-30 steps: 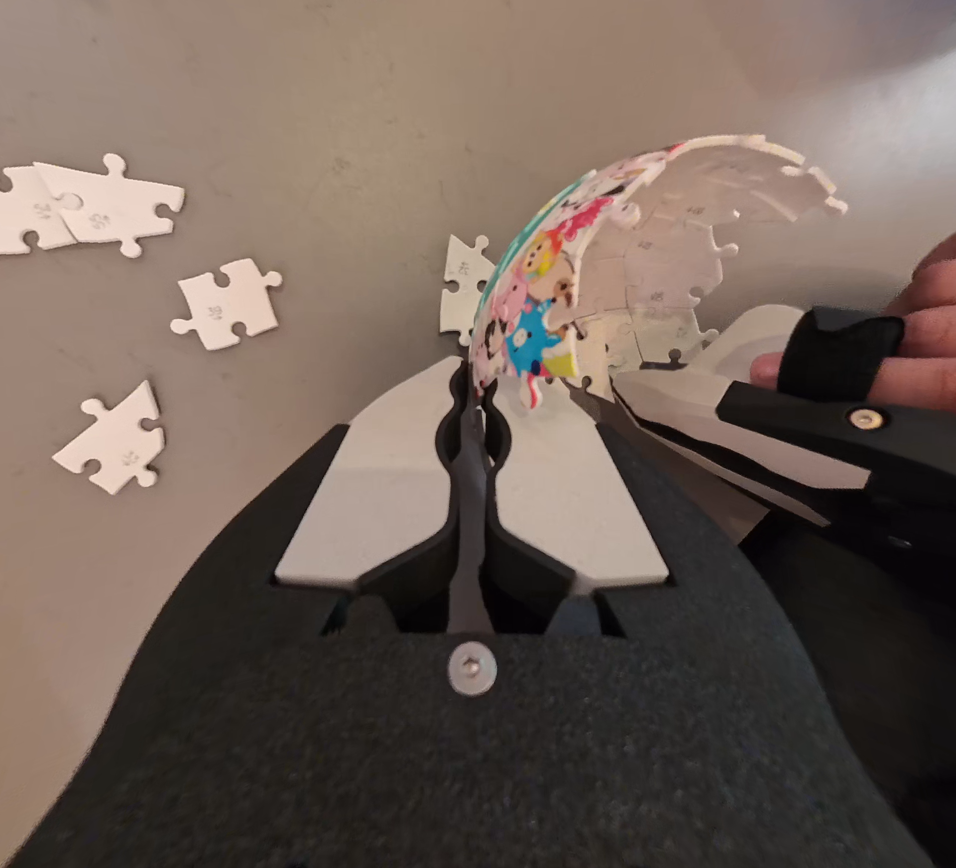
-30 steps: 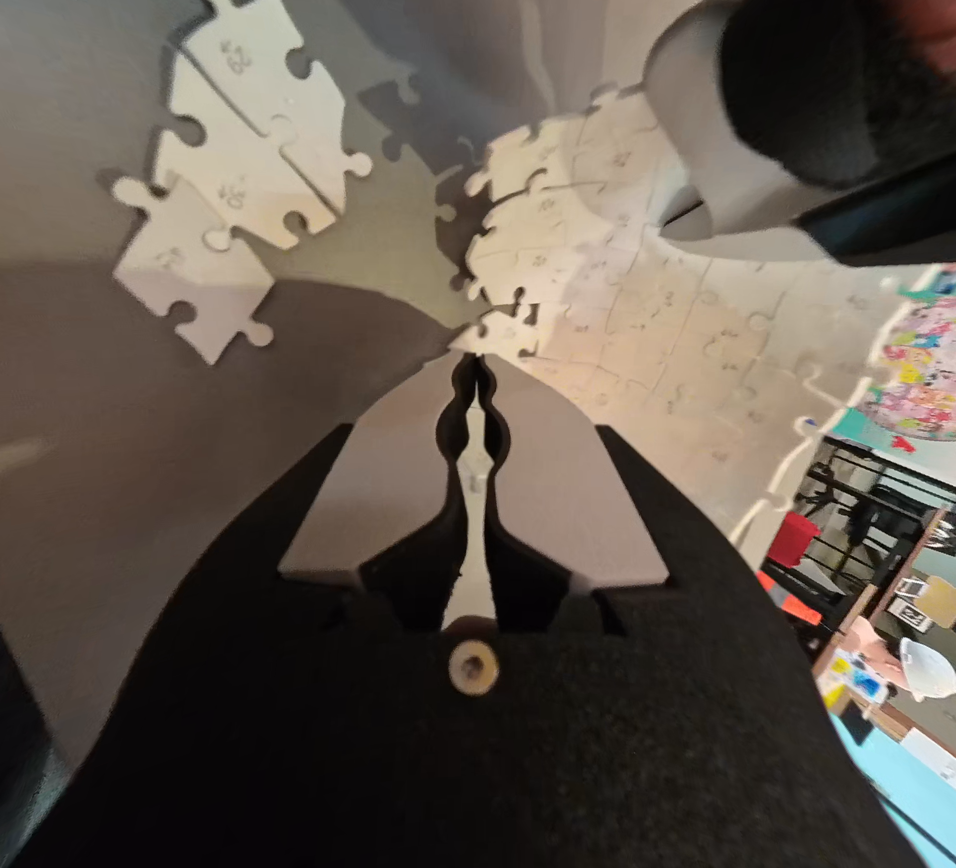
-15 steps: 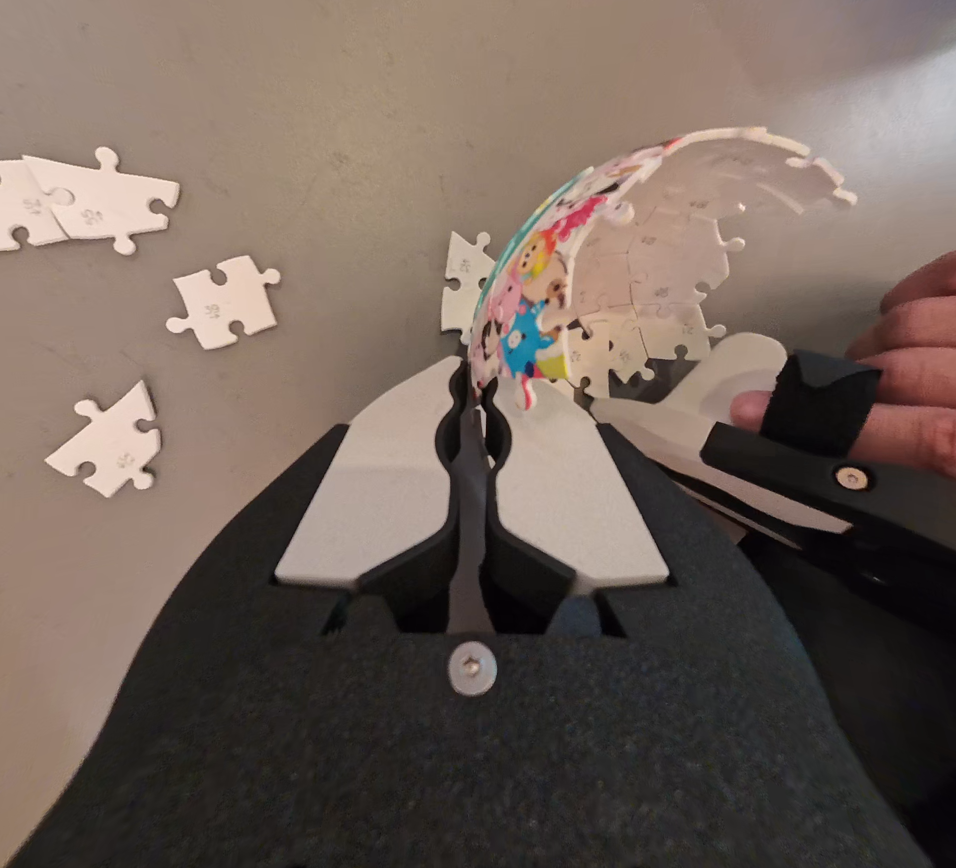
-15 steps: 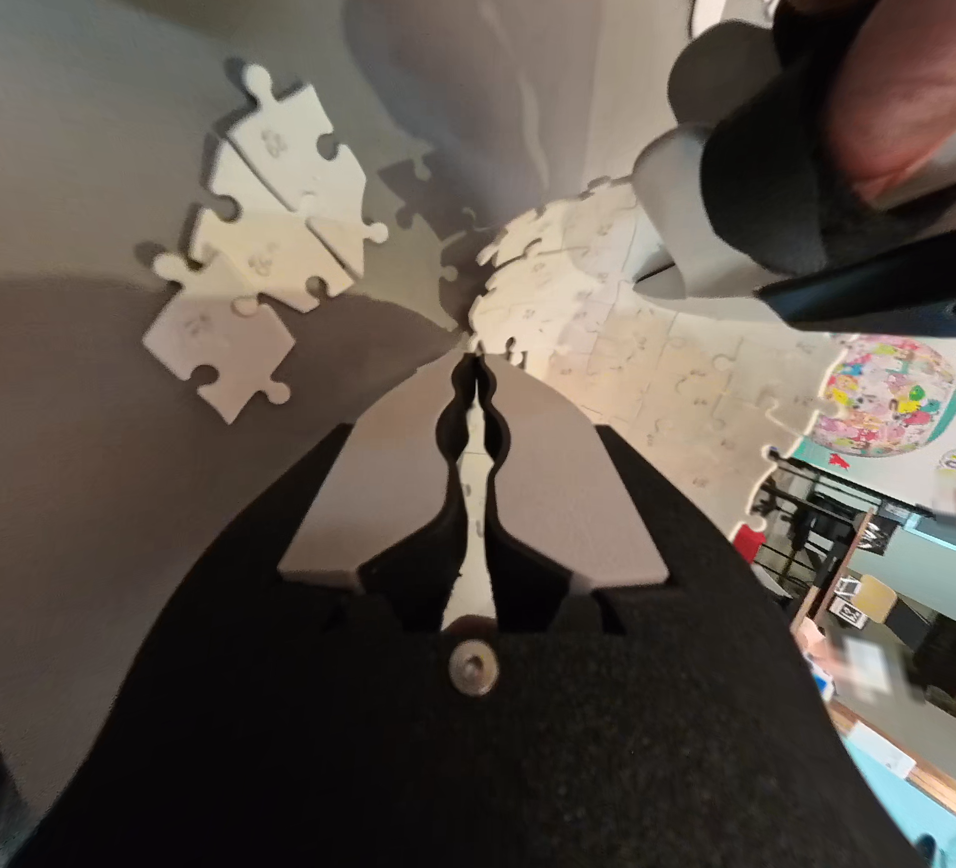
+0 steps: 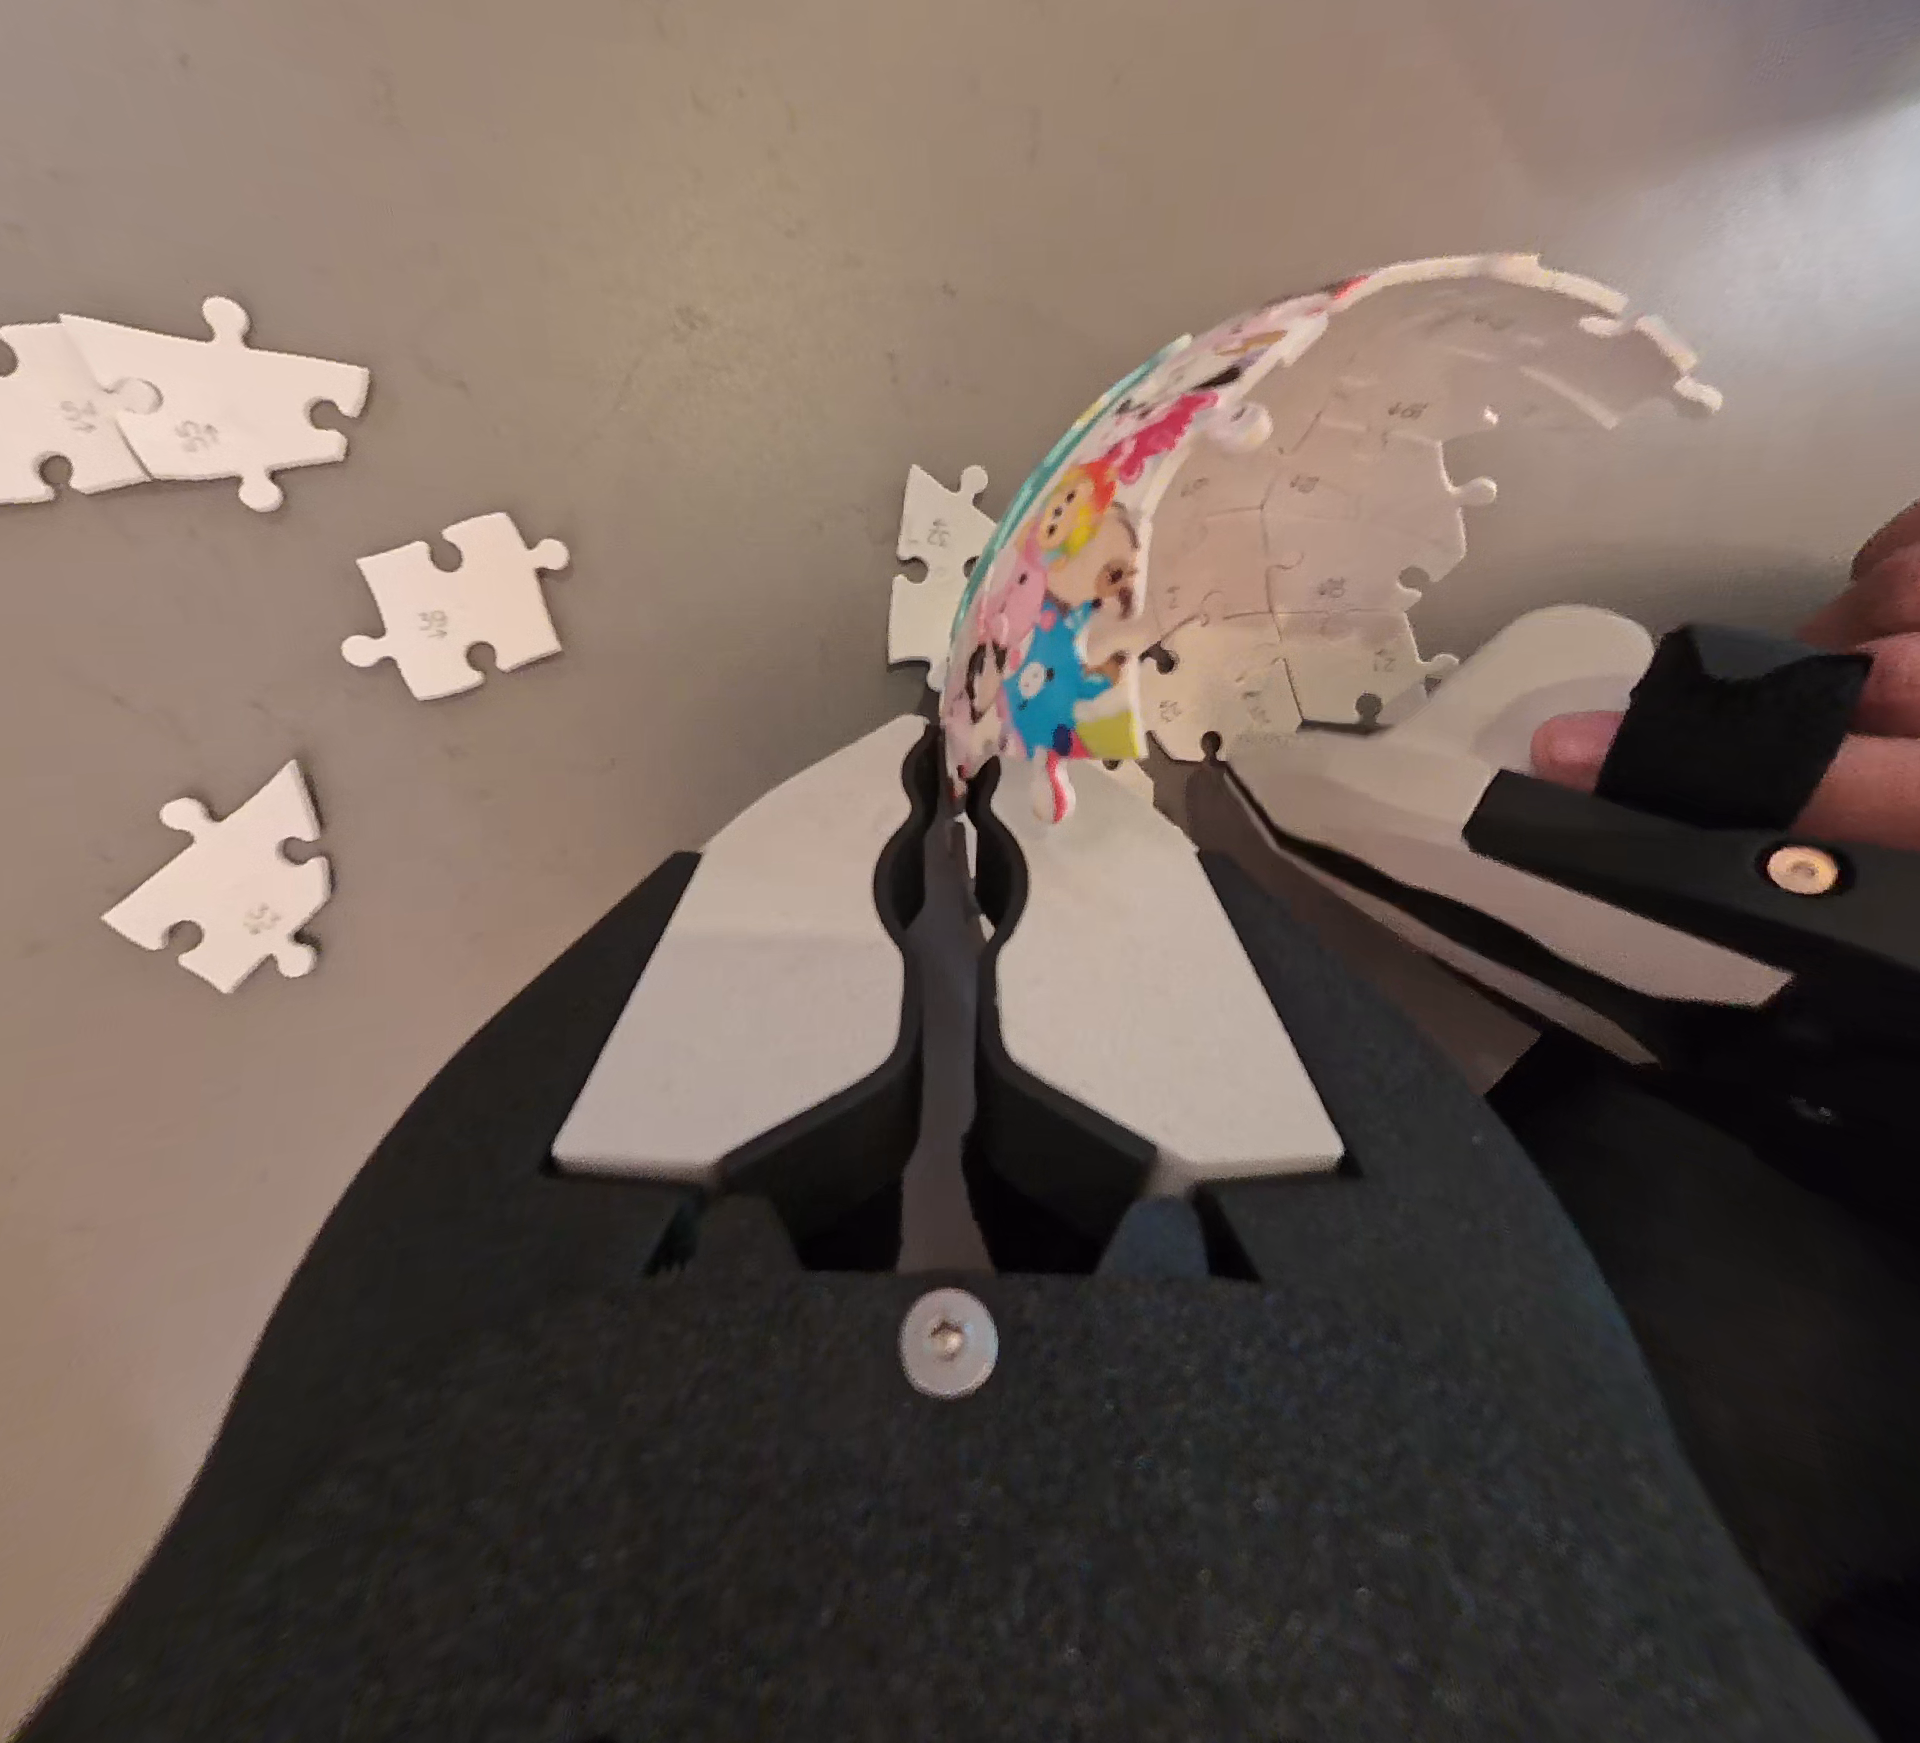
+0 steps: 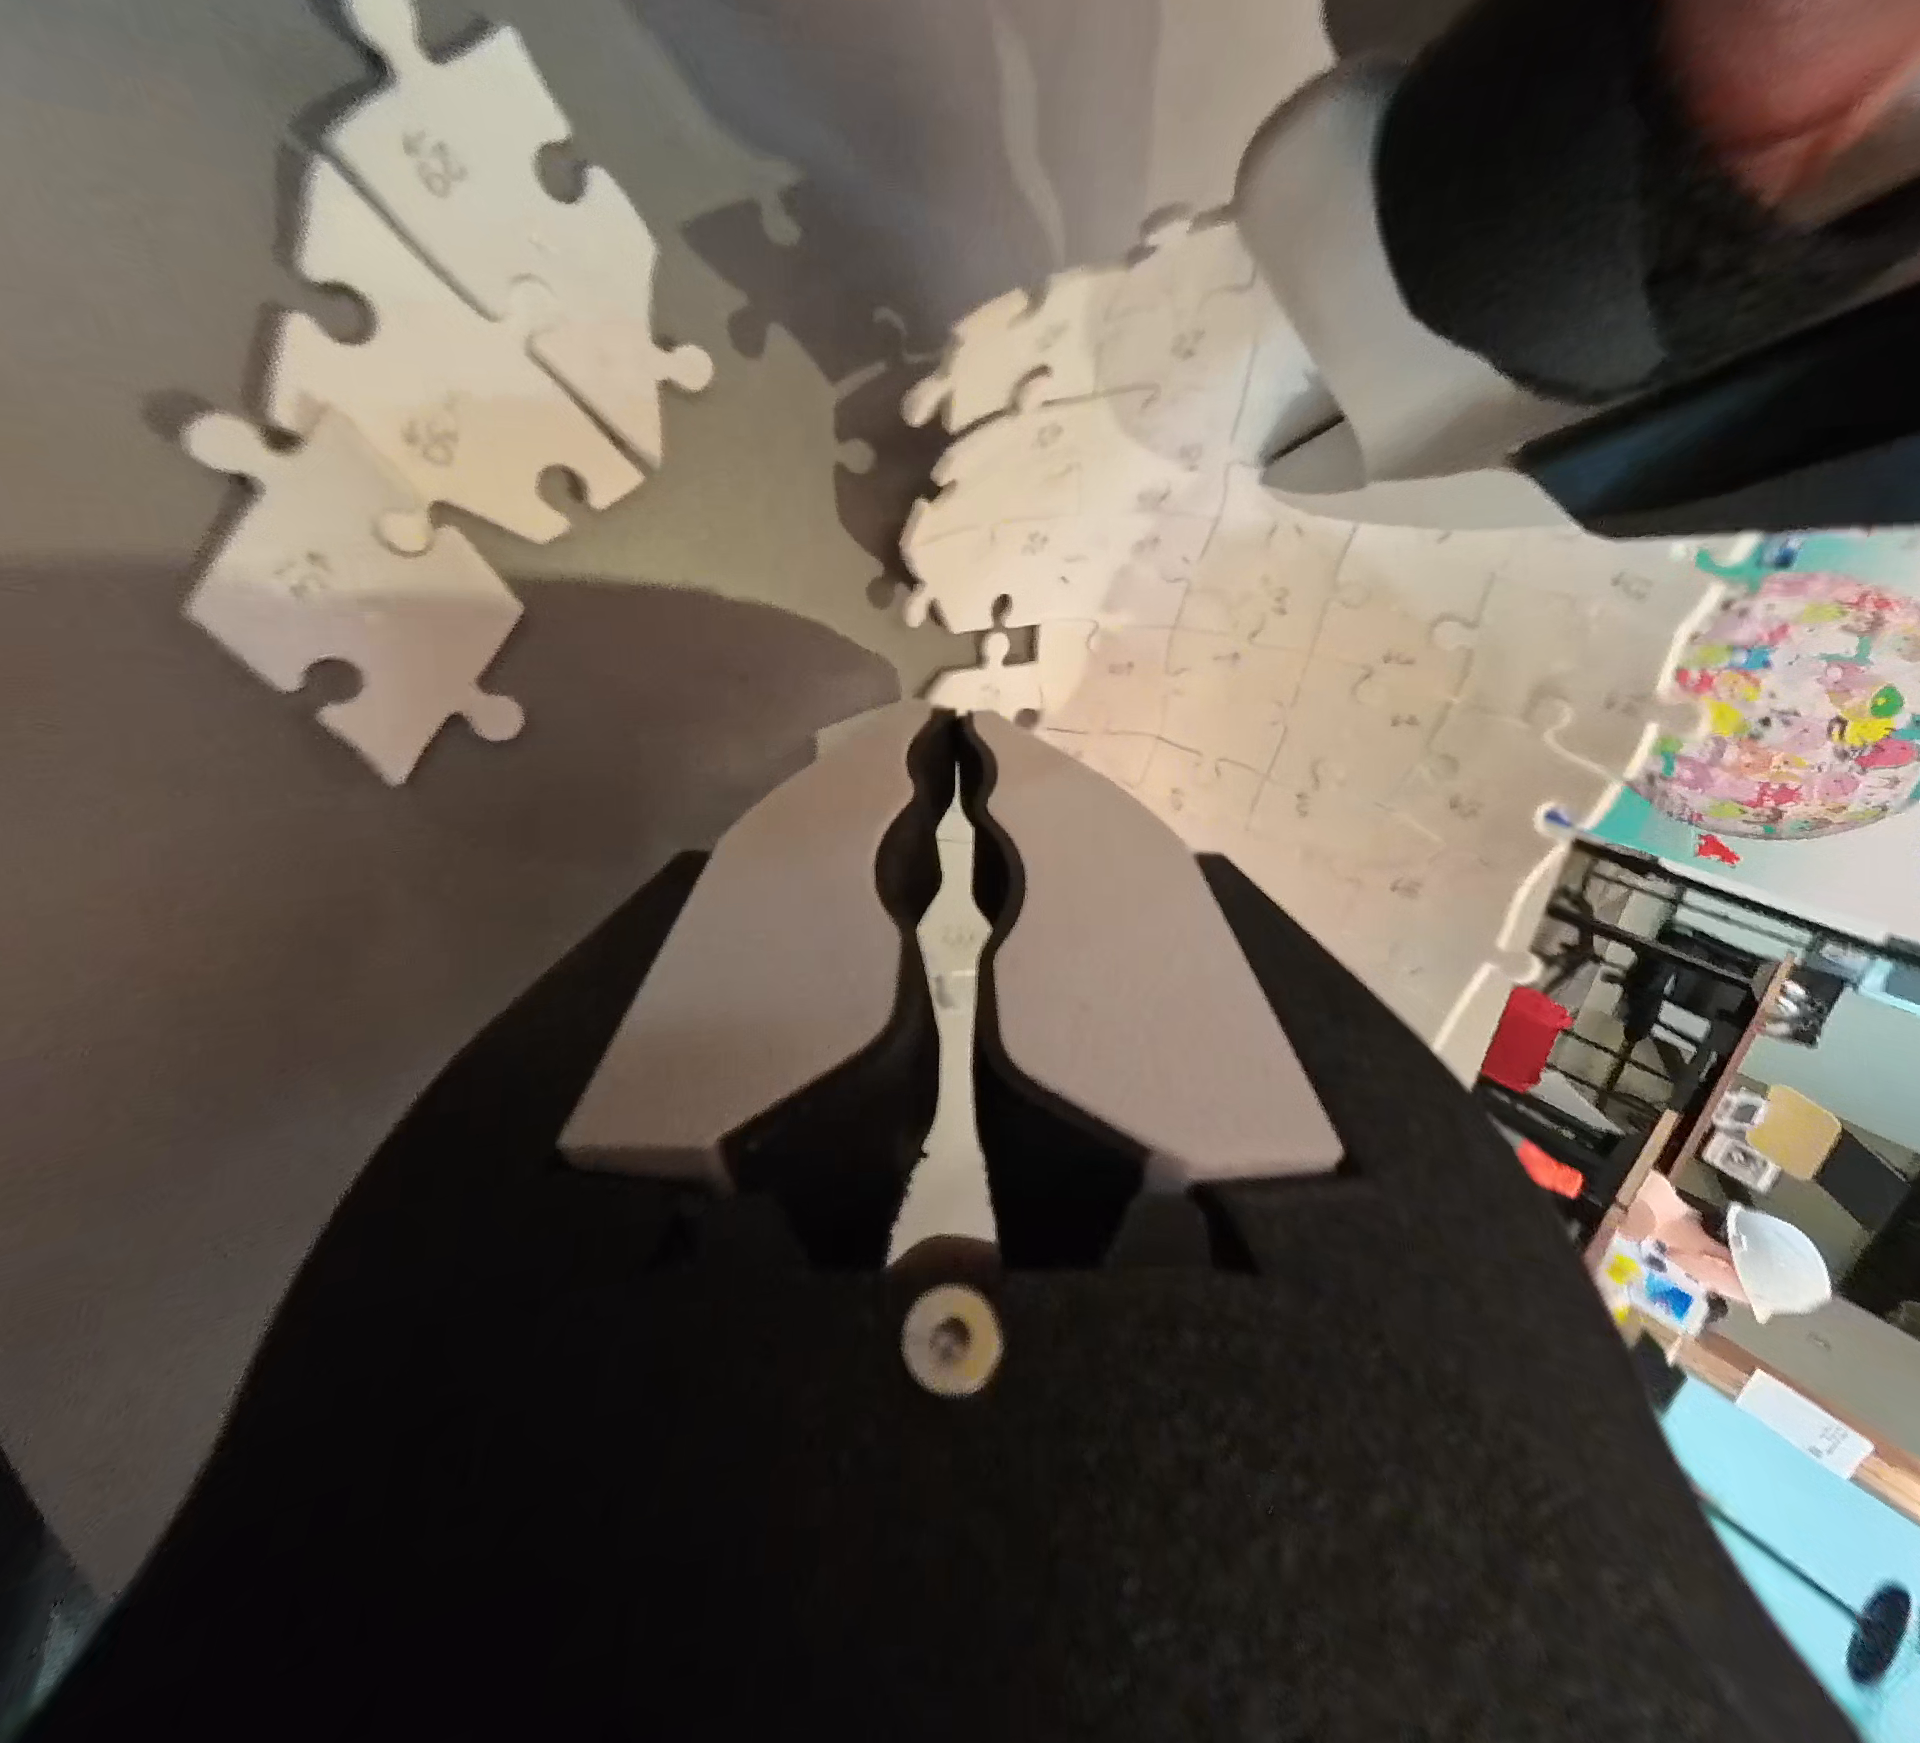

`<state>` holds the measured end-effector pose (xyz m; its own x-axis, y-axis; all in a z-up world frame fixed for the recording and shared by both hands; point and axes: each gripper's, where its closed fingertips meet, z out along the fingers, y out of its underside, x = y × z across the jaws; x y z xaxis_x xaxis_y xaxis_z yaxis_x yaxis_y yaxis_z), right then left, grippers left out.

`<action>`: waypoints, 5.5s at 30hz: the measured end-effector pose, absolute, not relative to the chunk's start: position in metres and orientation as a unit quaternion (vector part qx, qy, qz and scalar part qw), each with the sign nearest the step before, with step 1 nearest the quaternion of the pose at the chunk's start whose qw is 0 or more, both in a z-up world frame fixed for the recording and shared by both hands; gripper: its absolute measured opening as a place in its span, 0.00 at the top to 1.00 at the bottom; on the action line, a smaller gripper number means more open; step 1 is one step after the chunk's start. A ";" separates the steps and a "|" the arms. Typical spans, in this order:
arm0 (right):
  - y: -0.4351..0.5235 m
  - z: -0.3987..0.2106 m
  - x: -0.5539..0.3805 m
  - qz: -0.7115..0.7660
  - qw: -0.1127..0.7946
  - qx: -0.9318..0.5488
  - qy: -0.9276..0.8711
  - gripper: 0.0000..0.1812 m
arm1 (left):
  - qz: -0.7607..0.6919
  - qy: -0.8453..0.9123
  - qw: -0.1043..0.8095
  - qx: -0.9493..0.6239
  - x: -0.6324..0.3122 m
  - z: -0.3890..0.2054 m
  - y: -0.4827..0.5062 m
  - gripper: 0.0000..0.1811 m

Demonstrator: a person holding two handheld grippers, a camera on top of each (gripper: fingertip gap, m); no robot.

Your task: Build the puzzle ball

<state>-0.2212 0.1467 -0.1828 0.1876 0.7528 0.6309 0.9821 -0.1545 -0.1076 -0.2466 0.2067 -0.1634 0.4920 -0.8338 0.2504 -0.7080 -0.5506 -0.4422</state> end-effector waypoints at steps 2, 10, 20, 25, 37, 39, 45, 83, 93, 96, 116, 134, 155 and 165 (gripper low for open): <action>0.156 -0.179 -0.213 -0.237 0.263 -0.741 -0.571 1.00 | -0.221 0.453 0.143 -0.852 -0.246 -0.163 0.206 0.98; 0.170 -0.187 -0.198 -0.239 0.230 -0.791 -0.514 1.00 | -0.226 0.447 0.143 -0.853 -0.245 -0.162 0.207 0.99; 0.172 -0.185 -0.207 -0.276 0.223 -0.763 -0.540 1.00 | -0.251 0.418 0.153 -0.859 -0.246 -0.163 0.206 0.98; 0.165 -0.165 -0.211 -0.247 0.234 -0.797 -0.499 1.00 | -0.285 0.372 0.176 -0.866 -0.251 -0.167 0.205 0.99; 0.166 -0.186 -0.195 -0.305 0.170 -0.798 -0.490 1.00 | -0.300 0.352 0.199 -0.864 -0.254 -0.168 0.201 0.99; 0.165 -0.187 -0.197 -0.296 0.173 -0.803 -0.487 1.00 | -0.303 0.351 0.198 -0.864 -0.255 -0.169 0.201 0.99; 0.166 -0.183 -0.199 -0.291 0.186 -0.792 -0.504 1.00 | -0.301 0.349 0.200 -0.864 -0.254 -0.168 0.202 0.99; 0.147 -0.177 -0.214 -0.211 0.192 -0.779 -0.559 0.99 | -0.288 0.371 0.208 -0.858 -0.250 -0.165 0.199 0.99; 0.147 -0.188 -0.220 -0.227 0.193 -0.767 -0.568 0.99 | -0.283 0.373 0.209 -0.859 -0.250 -0.164 0.199 0.99; 0.146 -0.191 -0.217 -0.231 0.182 -0.769 -0.569 0.98 | -0.282 0.373 0.209 -0.859 -0.250 -0.164 0.199 0.99; 0.154 -0.172 -0.220 -0.208 0.222 -0.782 -0.544 0.99 | -0.280 0.368 0.205 -0.862 -0.250 -0.164 0.199 0.99; 0.166 -0.190 -0.217 -0.224 0.200 -0.754 -0.584 1.00 | -0.286 0.369 0.202 -0.861 -0.250 -0.165 0.199 0.98; 0.170 -0.191 -0.220 -0.237 0.212 -0.729 -0.607 1.00 | -0.278 0.378 0.209 -0.858 -0.249 -0.165 0.199 0.99; 0.173 -0.185 -0.219 -0.257 0.218 -0.713 -0.615 1.00 | -0.276 0.377 0.213 -0.858 -0.249 -0.164 0.200 0.99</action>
<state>-0.2189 0.1733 -0.1854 0.1114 0.7649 0.6345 0.9890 -0.1480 0.0047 -0.2490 0.1997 -0.1637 0.5633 -0.7644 0.3137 -0.5294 -0.6254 -0.5732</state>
